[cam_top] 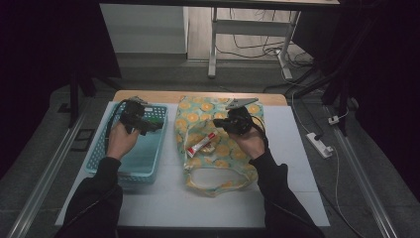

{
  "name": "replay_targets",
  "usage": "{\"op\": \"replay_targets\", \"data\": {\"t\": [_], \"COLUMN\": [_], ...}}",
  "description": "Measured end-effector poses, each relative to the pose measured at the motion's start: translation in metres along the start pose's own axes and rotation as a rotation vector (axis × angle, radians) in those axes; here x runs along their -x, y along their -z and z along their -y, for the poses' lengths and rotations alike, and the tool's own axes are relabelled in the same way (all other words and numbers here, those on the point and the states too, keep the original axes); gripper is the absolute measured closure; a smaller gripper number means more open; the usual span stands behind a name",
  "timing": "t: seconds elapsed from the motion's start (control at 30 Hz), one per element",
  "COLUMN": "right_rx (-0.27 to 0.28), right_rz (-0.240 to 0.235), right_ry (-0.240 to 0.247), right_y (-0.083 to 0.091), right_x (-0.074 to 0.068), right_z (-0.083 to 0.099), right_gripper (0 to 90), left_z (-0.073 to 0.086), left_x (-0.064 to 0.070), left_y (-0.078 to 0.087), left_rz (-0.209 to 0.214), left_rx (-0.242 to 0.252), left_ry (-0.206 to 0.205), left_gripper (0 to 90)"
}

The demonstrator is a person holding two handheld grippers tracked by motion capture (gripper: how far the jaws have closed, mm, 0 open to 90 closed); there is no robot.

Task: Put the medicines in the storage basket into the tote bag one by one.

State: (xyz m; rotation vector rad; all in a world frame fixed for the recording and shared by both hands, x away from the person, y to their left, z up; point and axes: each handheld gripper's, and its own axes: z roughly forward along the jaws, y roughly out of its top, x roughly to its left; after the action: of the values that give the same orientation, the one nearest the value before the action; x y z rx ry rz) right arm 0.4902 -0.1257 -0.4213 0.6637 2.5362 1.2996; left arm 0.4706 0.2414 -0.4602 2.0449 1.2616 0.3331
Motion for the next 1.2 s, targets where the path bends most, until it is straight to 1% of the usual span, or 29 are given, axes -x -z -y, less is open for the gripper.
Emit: {"op": "replay_targets", "data": {"t": [0.03,0.07,0.13,0.27,0.43,0.5,0.6,0.63,0.7,0.77,0.87,0.97,1.0,1.03,1.1,1.13,1.17,1.2], "right_rx": [0.0,-0.001,-0.003,-0.003,-0.001,0.0,0.0,0.0,0.0,0.0,0.0,0.0,-0.001,-0.001,0.0,0.0,0.0,0.0], "right_rz": [0.0,0.0,0.001,0.001,0.0,0.0,0.0,-0.001,-0.001,0.0,0.0,0.0,0.0,0.0,0.0,0.0,0.0,0.0], "right_ry": [0.0,0.0,0.001,0.001,0.002,0.003,0.002,0.002,0.003,0.003,0.004,0.004,0.004,0.004,0.005,0.005,0.005,0.005], "right_y": [0.0,0.0,0.0,0.0,0.0,0.0,0.0,0.0,0.0,0.001,0.001,0.001,0.001,0.001,0.001,0.001,0.001,0.001], "right_x": [0.0,0.0,0.0,0.0,0.0,0.0,0.0,0.0,0.0,0.0,0.0,0.0,0.0,0.0,0.0,0.0,0.0,0.0], "right_z": [0.0,0.0,0.0,0.0,0.0,0.0,0.0,0.0,0.0,0.0,0.0,0.0,0.0,0.0,-0.001,-0.001,-0.001,-0.001], "right_gripper": [90.0,90.0,90.0,90.0,90.0,90.0,90.0,90.0,90.0,90.0,90.0,90.0,90.0,90.0,90.0,90.0,90.0,90.0], "left_z": [0.0,0.0,-0.001,-0.002,-0.004,-0.005,-0.006,-0.006,-0.006,-0.007,-0.007,-0.009,-0.009,-0.009,-0.009,-0.009,-0.009,-0.009], "left_x": [-0.002,-0.004,-0.006,-0.01,-0.013,-0.014,-0.017,-0.018,-0.019,-0.02,-0.021,-0.022,-0.022,-0.022,-0.024,-0.024,-0.024,-0.024], "left_y": [-0.001,-0.003,-0.006,-0.013,-0.024,-0.028,-0.033,-0.036,-0.04,-0.044,-0.046,-0.046,-0.046,-0.046,-0.046,-0.046,-0.047,-0.047], "left_rz": [-0.002,-0.005,-0.015,-0.033,-0.078,-0.107,-0.111,-0.118,-0.131,-0.138,-0.121,-0.133,-0.135,-0.14,-0.119,-0.113,-0.118,-0.117], "left_rx": [-0.002,-0.009,-0.03,-0.049,-0.095,-0.124,-0.146,-0.161,-0.181,-0.191,-0.184,-0.183,-0.18,-0.183,-0.178,-0.187,-0.19,-0.198], "left_ry": [0.0,0.008,0.007,0.032,0.024,0.021,0.031,0.032,0.025,0.02,0.024,0.032,0.031,0.04,0.054,0.061,0.061,0.052], "left_gripper": [0.0,0.0,0.0,0.0,0.0,0.0,0.0,0.0,0.3,1.0,1.7,6.8,10.1,14.3,22.9,27.1,30.0,31.8]}}
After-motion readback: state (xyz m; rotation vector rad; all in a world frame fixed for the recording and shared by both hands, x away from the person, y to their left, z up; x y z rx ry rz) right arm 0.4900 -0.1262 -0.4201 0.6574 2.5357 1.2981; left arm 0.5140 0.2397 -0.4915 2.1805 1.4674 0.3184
